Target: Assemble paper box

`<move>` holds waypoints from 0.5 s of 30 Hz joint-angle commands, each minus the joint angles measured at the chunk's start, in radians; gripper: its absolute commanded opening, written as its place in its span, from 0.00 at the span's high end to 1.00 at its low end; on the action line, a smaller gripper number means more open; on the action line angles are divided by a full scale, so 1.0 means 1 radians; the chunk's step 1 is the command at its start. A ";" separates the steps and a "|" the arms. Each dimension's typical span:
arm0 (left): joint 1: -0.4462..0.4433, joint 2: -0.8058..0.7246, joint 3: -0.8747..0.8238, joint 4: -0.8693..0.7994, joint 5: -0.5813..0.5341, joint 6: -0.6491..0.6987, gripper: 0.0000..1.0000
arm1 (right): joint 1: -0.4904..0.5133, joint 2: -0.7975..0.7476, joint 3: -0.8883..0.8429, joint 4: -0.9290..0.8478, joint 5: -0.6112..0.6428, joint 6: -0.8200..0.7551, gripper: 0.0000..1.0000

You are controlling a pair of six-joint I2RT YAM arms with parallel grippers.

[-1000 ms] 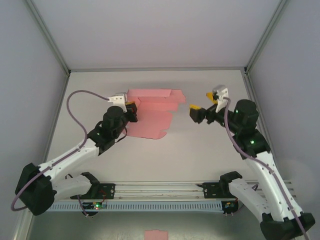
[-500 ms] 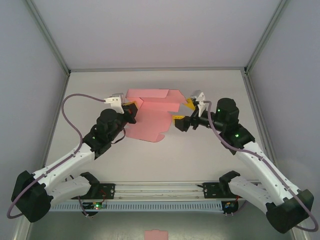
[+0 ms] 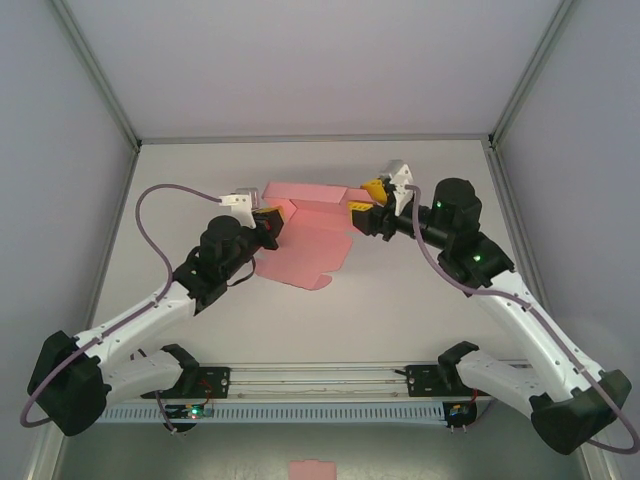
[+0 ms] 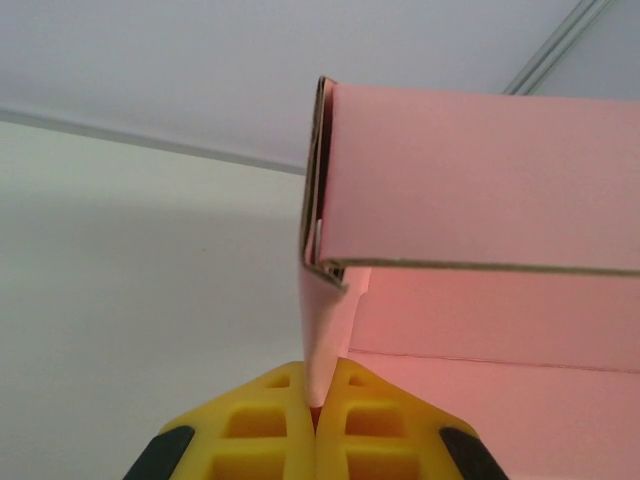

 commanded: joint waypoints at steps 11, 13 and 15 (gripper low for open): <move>0.009 0.076 0.039 0.186 0.100 0.016 1.00 | 0.055 0.066 0.052 -0.090 -0.074 -0.085 0.84; 0.010 0.082 0.040 0.201 0.108 0.011 1.00 | 0.062 0.071 0.064 -0.105 -0.059 -0.081 0.94; 0.010 0.083 0.039 0.204 0.089 0.002 1.00 | 0.067 0.067 0.068 -0.105 -0.044 -0.069 1.00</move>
